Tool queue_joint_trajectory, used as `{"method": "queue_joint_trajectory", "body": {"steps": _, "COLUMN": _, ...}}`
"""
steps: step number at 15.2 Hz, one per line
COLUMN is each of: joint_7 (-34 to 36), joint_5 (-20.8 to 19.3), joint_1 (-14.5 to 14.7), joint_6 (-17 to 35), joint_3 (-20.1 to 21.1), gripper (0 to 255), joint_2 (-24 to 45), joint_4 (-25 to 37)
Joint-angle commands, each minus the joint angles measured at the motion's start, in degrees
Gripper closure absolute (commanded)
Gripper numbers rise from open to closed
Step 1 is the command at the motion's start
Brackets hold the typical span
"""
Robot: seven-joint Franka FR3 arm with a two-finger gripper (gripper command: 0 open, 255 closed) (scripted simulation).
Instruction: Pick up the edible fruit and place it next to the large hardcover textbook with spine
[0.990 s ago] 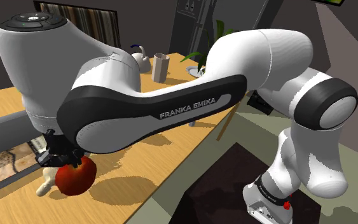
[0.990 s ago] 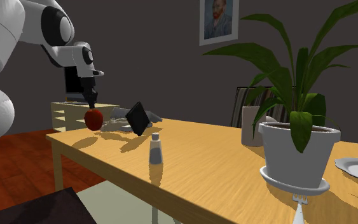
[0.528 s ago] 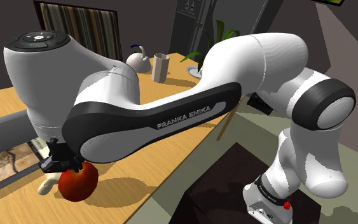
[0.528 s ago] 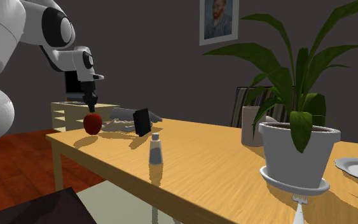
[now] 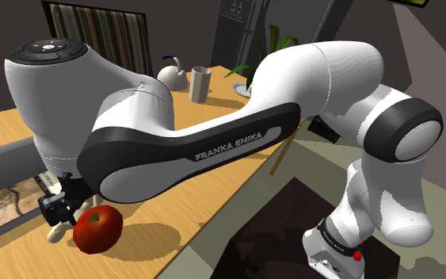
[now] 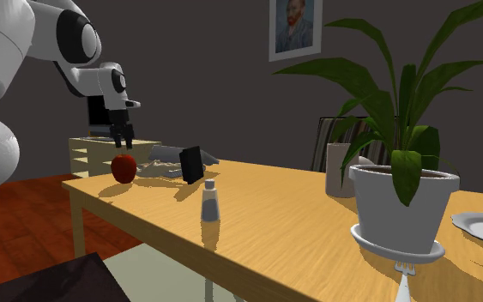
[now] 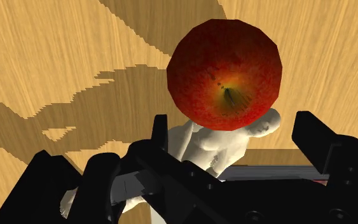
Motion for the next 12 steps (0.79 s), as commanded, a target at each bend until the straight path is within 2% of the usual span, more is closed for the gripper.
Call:
{"method": "queue_joint_trajectory", "body": {"steps": 1, "joint_7": 0.0, "joint_5": 0.0, "joint_1": 0.0, "joint_6": 0.0, "joint_3": 0.0, "gripper": 0, "joint_2": 0.0, "joint_4": 0.0}}
{"method": "queue_joint_trajectory", "body": {"steps": 5, "joint_7": -0.5, "joint_5": 0.5, "joint_1": 0.5, "joint_6": -6.4, "joint_3": 0.4, "gripper": 0, "joint_2": -1.3, "joint_4": 5.2}}
{"method": "queue_joint_trajectory", "body": {"steps": 12, "joint_7": -0.5, "joint_5": 0.5, "joint_1": 0.5, "joint_6": -6.4, "joint_3": 0.4, "gripper": 0, "joint_2": -1.3, "joint_4": 5.2}}
